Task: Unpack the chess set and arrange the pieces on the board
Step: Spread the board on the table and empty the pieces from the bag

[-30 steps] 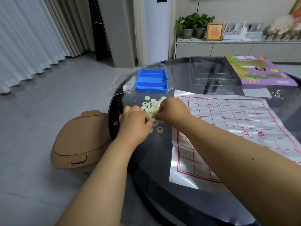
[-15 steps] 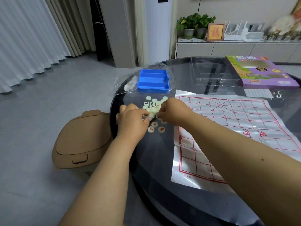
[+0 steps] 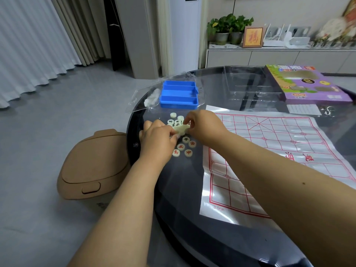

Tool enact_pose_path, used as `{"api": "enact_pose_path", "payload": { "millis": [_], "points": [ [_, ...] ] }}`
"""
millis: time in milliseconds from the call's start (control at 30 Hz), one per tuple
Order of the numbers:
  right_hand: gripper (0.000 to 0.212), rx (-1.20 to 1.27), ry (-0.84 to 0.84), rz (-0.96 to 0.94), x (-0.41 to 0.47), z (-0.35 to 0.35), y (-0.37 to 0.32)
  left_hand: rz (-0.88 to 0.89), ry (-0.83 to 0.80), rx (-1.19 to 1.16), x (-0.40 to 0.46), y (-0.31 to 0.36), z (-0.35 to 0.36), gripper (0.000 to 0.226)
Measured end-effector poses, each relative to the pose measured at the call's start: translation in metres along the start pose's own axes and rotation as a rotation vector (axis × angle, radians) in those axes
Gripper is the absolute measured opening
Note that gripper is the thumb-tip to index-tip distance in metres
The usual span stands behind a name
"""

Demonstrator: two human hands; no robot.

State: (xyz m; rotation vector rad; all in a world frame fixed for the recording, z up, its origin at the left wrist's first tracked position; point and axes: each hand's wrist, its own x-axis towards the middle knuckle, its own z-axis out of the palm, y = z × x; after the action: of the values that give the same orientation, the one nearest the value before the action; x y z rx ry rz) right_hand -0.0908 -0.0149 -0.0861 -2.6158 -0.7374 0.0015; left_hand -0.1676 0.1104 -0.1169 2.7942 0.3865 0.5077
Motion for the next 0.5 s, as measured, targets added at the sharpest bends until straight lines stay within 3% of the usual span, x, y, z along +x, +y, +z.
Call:
{"api": "enact_pose_path", "payload": {
  "millis": [333,500],
  "points": [
    [0.025,-0.123,-0.009,-0.099,0.002,0.009,-0.007,0.014,-0.174,0.085,-0.003,0.0,-0.013,0.035],
    [0.024,-0.143,0.013,-0.137,-0.001,0.008,-0.006,-0.006,-0.182,0.09,-0.004,-0.002,-0.017,0.031]
  ]
}}
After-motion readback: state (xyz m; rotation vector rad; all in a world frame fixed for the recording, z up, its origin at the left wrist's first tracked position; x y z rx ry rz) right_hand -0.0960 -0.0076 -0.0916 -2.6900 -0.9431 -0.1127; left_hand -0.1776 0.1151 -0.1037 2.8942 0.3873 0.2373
